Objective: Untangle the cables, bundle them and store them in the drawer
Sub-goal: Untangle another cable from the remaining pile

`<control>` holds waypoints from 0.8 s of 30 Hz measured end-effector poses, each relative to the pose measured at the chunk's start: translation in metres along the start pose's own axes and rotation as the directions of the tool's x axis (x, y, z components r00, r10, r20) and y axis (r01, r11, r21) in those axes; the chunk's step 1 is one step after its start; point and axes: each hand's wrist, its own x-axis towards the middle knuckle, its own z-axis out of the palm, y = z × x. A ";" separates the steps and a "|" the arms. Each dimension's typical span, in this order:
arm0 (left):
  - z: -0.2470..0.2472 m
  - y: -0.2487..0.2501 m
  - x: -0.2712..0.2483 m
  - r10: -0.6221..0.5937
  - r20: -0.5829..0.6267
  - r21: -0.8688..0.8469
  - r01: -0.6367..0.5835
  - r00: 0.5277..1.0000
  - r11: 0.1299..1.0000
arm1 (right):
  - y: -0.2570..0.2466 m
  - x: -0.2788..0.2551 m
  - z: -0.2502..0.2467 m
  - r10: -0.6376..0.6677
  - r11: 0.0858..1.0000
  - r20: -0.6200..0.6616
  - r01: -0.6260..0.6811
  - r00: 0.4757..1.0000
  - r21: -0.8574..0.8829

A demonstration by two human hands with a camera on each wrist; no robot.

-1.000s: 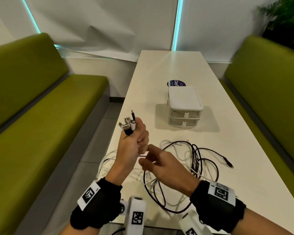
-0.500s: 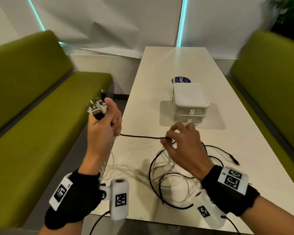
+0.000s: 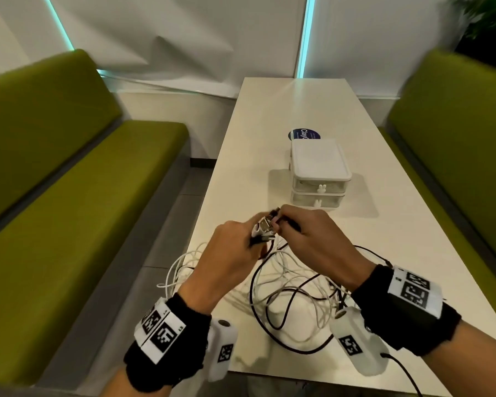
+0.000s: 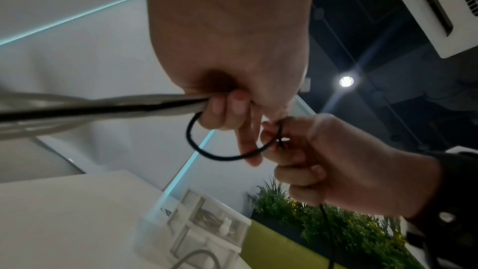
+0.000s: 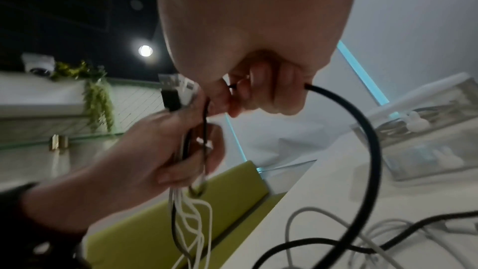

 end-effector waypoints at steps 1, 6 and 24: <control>-0.001 0.000 0.001 -0.046 0.027 0.020 0.045 0.999 0.999 | 0.003 0.000 -0.001 0.019 1.000 0.000 -0.019 1.000 -0.004; -0.023 -0.012 0.005 -0.131 -0.003 -0.034 0.131 0.991 0.991 | 0.023 -0.009 -0.004 0.144 0.989 0.102 -0.145 0.984 -0.005; -0.024 -0.025 0.003 -0.121 -0.473 -0.224 0.014 0.873 0.975 | 0.021 -0.016 0.007 0.043 0.867 0.017 -0.029 0.999 -0.497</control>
